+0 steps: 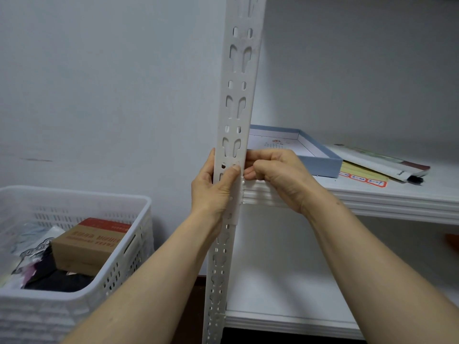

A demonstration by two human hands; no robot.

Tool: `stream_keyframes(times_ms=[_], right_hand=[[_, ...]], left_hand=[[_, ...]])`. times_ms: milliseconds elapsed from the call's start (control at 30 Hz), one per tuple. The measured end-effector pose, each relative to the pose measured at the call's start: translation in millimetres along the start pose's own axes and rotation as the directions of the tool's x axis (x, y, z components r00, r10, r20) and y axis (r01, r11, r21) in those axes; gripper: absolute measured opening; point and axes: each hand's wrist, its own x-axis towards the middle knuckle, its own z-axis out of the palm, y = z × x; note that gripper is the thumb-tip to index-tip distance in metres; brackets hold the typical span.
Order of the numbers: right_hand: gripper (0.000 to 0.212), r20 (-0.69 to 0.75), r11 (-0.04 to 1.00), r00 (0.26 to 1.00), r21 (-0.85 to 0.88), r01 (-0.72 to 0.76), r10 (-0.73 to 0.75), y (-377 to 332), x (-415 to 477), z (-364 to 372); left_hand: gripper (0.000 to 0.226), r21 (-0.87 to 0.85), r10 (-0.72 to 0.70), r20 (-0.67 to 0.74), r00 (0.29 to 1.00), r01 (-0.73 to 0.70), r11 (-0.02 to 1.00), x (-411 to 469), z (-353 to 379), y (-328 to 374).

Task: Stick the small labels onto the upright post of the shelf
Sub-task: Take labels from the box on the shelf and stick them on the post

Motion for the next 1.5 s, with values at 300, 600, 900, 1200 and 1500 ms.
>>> stream_keyframes(times_ms=[300,600,900,1200,1500], right_hand=[[0.041,0.003,1.000,1.000,-0.003,0.008,-0.008,0.6,0.5,-0.4],[0.041,0.004,1.000,1.000,-0.016,0.006,-0.006,2.1,1.7,-0.7],[0.040,0.009,1.000,1.000,-0.008,0.008,-0.008,-0.8,-0.5,0.0],[0.040,0.008,1.000,1.000,0.000,0.002,-0.002,0.1,0.2,-0.3],[0.040,0.011,1.000,1.000,-0.005,0.003,-0.003,0.6,0.9,-0.8]], left_hand=[[0.033,-0.016,-0.012,-0.038,0.999,0.011,1.000,1.2,3.0,0.5],[0.033,0.007,-0.015,-0.054,0.998,0.016,1.000,0.1,3.8,1.5],[0.036,-0.008,-0.021,-0.020,1.000,0.020,1.000,0.7,1.6,0.8],[0.038,-0.003,0.001,-0.017,1.000,-0.001,1.000,1.3,1.6,-1.1],[0.032,0.006,0.005,-0.038,0.999,-0.005,1.000,1.0,3.6,-0.5]])
